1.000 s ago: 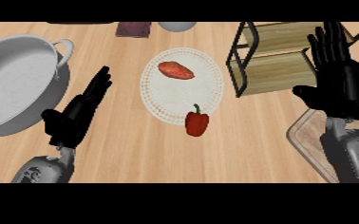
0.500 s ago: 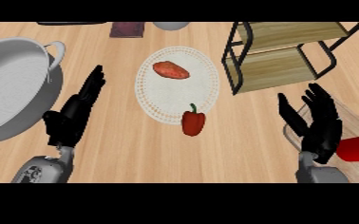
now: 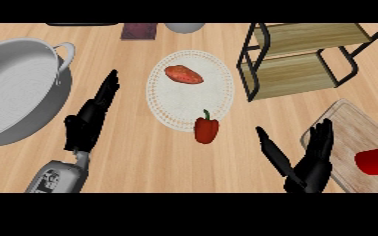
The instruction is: Pick the bell pepper from the placemat and place it in the tiered shelf
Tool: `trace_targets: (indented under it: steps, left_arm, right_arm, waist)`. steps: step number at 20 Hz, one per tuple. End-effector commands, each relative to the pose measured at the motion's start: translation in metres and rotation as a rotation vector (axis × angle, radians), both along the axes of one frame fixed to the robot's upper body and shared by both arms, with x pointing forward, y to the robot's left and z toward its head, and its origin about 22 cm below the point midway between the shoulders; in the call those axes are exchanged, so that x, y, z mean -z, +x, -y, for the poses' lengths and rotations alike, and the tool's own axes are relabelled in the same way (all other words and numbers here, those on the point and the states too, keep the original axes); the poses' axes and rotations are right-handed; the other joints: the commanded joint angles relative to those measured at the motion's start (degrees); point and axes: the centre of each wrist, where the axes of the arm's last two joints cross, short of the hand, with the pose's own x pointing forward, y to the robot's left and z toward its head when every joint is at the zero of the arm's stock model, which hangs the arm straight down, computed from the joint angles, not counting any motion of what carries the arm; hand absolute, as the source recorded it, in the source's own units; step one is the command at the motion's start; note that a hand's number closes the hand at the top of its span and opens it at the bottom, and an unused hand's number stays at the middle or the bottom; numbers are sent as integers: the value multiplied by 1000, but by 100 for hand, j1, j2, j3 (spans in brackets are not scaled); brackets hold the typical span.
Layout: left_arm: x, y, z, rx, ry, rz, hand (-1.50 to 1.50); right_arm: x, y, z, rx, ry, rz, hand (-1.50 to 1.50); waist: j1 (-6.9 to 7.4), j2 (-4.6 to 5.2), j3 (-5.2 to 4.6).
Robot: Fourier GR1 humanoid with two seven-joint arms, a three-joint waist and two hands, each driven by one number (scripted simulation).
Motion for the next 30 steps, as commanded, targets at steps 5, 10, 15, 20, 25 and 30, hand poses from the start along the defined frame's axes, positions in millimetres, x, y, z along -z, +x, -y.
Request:
trace_targets:
  steps: [5,10,15,20,25,30]
  left_arm:
    - [7,-2,12,17,1,14,0]
    - [12,1,-4,28,16,8,0]
    - [-2,11,12,27,-2,13,0]
    - [3,10,6,32,12,-3,0]
    - [9,11,1,10,10,5,0]
    - [3,3,1,7,-5,-1,0]
  right_arm:
    - [-23,-37,-15,-186,-97,-152,-150]
    - [-37,-14,-3,-275,-134,-291,-150]
    - [-49,-8,7,-439,-225,-502,-150]
    - [-68,4,10,-475,-340,-729,-150]
    - [-120,19,-34,-488,-365,-775,-150]
    - [-141,28,-74,-466,-357,-801,-150]
  waist:
    - [91,-6,-27]
    - [141,13,-53]
    - [206,2,-73]
    - [145,-18,-70]
    - [79,-27,-46]
    - [135,-32,-26]
